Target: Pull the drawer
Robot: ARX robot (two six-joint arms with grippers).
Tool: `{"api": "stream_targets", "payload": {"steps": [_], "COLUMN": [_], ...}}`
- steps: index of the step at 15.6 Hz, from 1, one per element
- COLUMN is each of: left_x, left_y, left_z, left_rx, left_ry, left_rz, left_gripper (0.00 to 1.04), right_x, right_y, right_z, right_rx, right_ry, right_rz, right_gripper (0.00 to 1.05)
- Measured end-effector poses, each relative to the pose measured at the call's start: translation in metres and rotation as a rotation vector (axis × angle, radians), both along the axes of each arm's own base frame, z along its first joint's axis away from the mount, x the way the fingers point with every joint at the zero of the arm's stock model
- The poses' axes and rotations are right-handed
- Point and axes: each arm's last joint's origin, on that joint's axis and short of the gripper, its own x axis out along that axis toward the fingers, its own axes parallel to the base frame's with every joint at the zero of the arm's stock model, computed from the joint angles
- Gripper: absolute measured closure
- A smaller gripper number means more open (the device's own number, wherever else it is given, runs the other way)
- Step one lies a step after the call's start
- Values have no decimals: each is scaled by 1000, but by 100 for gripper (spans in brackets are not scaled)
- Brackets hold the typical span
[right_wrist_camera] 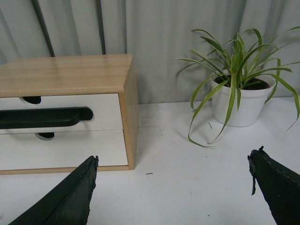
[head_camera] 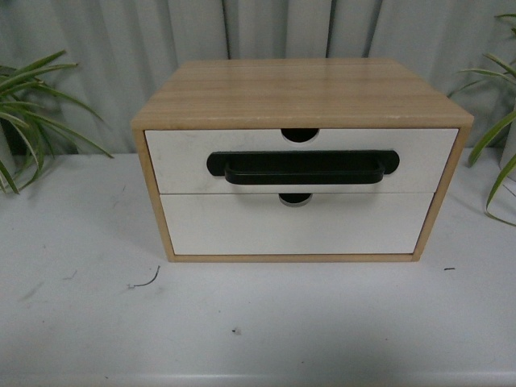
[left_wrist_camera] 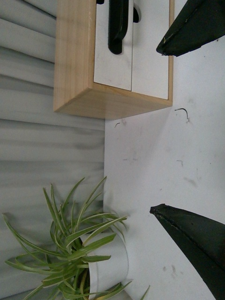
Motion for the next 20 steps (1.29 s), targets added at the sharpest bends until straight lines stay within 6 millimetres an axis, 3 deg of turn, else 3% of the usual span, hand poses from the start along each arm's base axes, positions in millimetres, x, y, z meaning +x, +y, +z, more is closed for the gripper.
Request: {"api": "stream_targets", "payload": {"steps": [20], "left_x": [0], "left_y": [0], "left_z": [0], "left_rx": [0], "left_ry": [0], "left_rz": [0], "left_gripper": [7], "right_x": [0], "right_y": [0], "right_z": [0], "right_rx": [0], "right_ry": [0], "right_rz": [0], "right_gripper": [6]}}
